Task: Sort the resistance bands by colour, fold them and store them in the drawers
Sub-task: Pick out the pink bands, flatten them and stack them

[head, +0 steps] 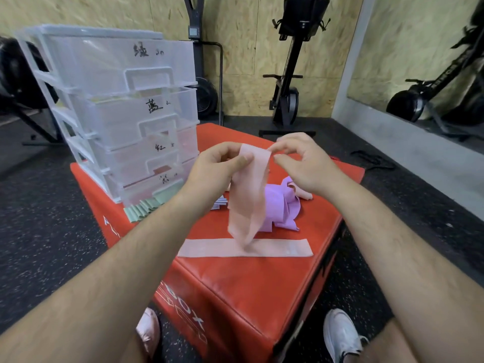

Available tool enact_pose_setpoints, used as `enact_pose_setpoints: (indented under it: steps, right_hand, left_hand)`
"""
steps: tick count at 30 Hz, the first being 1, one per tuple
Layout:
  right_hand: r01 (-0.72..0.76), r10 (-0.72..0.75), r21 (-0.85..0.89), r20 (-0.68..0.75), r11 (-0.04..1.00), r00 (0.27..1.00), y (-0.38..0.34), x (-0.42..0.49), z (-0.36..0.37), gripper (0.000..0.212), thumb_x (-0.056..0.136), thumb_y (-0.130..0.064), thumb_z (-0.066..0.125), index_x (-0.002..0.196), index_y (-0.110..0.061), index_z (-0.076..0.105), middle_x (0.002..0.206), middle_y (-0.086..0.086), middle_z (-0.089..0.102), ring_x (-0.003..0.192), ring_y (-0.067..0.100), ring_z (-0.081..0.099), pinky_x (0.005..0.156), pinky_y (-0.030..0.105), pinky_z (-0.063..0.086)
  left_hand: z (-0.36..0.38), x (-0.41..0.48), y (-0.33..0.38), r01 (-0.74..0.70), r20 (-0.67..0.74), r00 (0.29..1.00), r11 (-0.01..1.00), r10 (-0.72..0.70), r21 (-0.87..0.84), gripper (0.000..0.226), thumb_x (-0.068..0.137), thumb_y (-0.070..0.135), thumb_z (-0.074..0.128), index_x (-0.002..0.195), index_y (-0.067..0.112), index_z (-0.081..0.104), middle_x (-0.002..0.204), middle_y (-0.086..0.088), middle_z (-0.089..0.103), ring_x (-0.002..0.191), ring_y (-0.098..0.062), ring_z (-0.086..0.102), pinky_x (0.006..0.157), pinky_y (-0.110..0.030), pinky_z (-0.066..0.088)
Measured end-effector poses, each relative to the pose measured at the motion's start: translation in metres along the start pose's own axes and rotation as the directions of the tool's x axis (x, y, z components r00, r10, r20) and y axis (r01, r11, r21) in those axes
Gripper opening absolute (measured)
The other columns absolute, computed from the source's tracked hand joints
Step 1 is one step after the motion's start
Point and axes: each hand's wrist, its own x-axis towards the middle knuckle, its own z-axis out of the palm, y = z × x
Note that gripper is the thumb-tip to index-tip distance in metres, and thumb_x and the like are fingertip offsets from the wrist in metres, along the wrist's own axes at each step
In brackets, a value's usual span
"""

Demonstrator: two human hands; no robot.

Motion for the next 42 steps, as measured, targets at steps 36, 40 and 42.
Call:
enact_pose_setpoints:
  steps: [36,40,42]
  right_hand:
    - [-0.074,0.027,0.258,0.181,0.963,0.983,0.001,0.003,0.03,0.015,0.09,-0.026,0.074,0.104,-0.022,0.074,0.095,-0.001,0.071,0.081,0.008,0.062,0.077,0.023,0.054]
    - [-0.104,0.05,0.204,0.252,0.973,0.966,0.012,0.0,0.04,0.017,0.097,-0.028,0.065,0.103,-0.014,0.071,0.098,0.003,0.073,0.087,0.013,0.063,0.088,0.034,0.052]
    - [-0.117,0.061,0.195,0.269,0.974,0.961,0.016,-0.001,0.046,0.018,0.099,-0.032,0.06,0.104,-0.02,0.071,0.104,0.02,0.072,0.091,0.027,0.067,0.097,0.052,0.05]
  left_hand:
    - [-0.013,-0.005,-0.002,-0.13,-0.034,0.985,0.848,0.172,0.514,0.015,0.09,0.029,0.072,0.092,0.014,0.074,0.089,0.001,0.052,0.067,-0.001,0.044,0.063,-0.006,0.037]
    - [-0.012,-0.007,-0.001,-0.097,-0.028,0.992,0.898,0.121,0.429,0.018,0.093,0.023,0.069,0.091,0.004,0.068,0.07,0.001,0.054,0.052,0.001,0.046,0.049,-0.008,0.036]
    - [-0.013,-0.006,-0.003,-0.085,-0.027,0.994,0.903,0.106,0.422,0.019,0.091,0.024,0.071,0.09,0.005,0.066,0.068,0.003,0.054,0.051,0.002,0.045,0.049,-0.009,0.036]
